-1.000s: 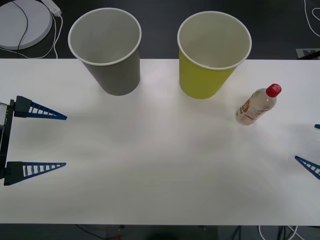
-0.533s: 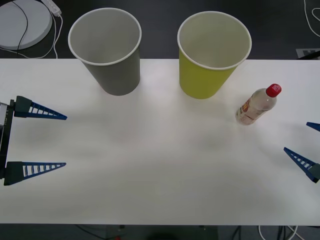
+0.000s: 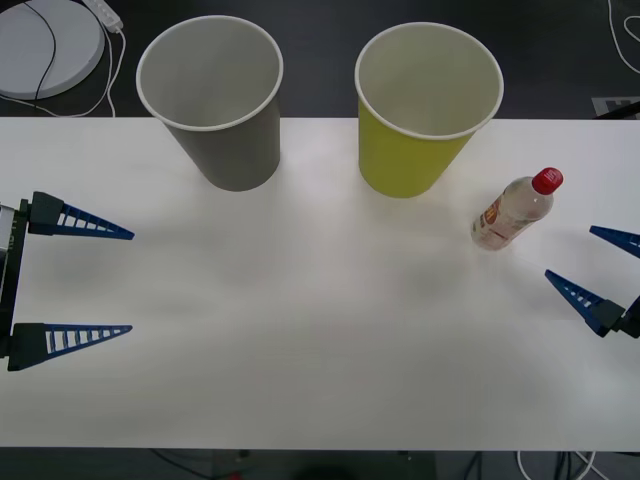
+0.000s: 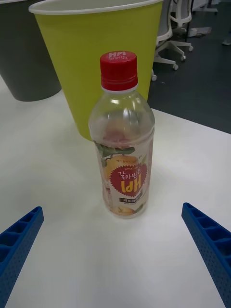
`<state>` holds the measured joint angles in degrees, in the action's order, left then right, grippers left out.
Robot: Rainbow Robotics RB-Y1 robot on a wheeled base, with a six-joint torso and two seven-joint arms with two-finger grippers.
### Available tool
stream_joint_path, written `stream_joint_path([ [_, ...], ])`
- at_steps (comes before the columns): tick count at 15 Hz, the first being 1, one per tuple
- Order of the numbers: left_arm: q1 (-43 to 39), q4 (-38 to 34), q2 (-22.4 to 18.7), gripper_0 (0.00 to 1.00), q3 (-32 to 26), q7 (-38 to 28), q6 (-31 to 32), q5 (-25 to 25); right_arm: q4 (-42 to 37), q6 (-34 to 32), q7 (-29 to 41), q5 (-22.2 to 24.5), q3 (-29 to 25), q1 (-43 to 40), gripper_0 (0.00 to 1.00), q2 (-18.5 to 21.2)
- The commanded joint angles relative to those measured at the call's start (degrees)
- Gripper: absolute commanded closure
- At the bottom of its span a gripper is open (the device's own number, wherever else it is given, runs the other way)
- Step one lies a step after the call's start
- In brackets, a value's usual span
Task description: Put the can into the green bin and the plastic bottle into the gray bin
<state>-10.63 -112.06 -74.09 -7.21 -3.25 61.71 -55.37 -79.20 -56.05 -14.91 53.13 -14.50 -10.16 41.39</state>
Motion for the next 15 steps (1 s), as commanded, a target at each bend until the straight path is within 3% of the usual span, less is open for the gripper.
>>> stream_joint_path([
  [1,0.0,0.0,0.0,0.0,0.0,0.0,0.0,0.0,0.0,2.9,0.2,0.2,0.5,1.5,0.0,-0.3],
  [7,0.0,0.0,0.0,0.0,0.0,0.0,0.0,0.0,0.0,5.5,2.2,4.5,1.3,5.1,0.0,-1.8],
  [15,0.0,0.0,0.0,0.0,0.0,0.0,0.0,0.0,3.5,7.4,2.5,4.5,6.2,10.4,0.0,-1.9],
])
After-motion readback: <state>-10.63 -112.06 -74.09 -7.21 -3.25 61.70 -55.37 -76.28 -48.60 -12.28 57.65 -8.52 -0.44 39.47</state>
